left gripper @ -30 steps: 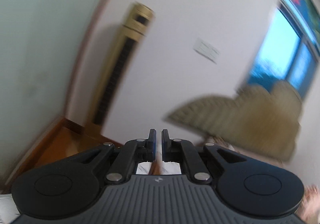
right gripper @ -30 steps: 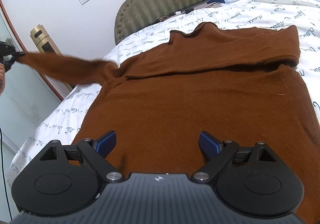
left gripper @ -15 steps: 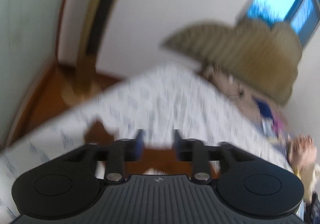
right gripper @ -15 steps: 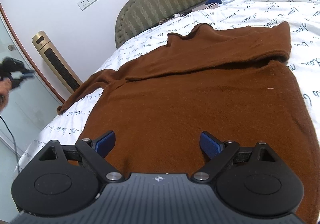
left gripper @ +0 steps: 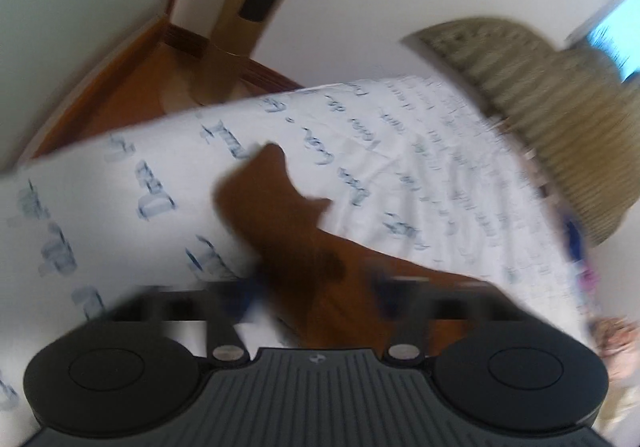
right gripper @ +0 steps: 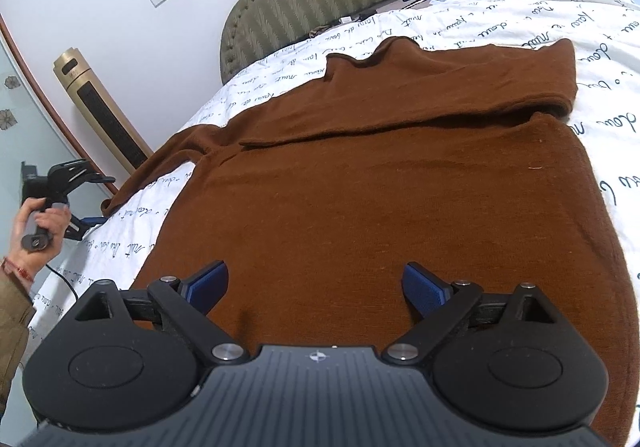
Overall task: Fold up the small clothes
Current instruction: 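Carry the held sleeve across the sweater body with the left gripper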
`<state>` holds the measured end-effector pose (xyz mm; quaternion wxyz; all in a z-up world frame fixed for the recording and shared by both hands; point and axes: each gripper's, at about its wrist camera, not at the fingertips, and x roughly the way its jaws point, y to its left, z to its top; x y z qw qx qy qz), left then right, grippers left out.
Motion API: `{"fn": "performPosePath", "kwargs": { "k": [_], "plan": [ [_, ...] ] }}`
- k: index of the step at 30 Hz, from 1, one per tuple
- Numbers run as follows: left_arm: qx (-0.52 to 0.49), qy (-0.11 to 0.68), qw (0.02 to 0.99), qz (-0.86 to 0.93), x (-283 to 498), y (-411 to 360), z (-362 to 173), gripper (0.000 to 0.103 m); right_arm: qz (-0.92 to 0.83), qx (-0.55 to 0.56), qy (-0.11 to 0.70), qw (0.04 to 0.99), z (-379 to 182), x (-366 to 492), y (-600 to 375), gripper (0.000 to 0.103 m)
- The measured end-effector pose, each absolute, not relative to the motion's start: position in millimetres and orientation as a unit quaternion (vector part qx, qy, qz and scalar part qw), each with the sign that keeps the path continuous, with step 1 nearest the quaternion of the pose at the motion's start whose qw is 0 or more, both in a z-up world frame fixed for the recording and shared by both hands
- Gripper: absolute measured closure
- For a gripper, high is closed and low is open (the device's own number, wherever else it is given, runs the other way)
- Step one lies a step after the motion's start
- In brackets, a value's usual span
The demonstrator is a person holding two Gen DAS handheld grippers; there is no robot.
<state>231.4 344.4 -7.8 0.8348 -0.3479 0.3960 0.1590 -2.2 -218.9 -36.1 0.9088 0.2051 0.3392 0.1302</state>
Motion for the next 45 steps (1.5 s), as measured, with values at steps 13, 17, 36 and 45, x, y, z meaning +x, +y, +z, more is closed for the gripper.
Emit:
{"fn": "performPosePath", "kwargs": {
  "k": [13, 17, 36, 45],
  "plan": [
    [-0.236, 0.262, 0.879, 0.321, 216.8, 330.0, 58.6, 0.097, 0.132, 0.205, 0.341, 0.908, -40.1, -2.2, -220.8, 0.007],
    [-0.200, 0.247, 0.900, 0.298, 228.7, 305.2, 82.2, 0.097, 0.130, 0.216, 0.338, 0.906, -42.9, -4.7, -224.9, 0.007],
    [0.000, 0.231, 0.972, 0.046, 225.2, 57.9, 86.0, 0.097, 0.119, 0.229, 0.325, 0.910, -38.2, -16.1, -237.6, 0.007],
    [0.035, 0.228, 0.973, -0.015, 218.9, -22.4, 65.5, 0.097, 0.118, 0.235, 0.320, 0.910, -37.5, -16.1, -239.5, 0.007]
  ]
}}
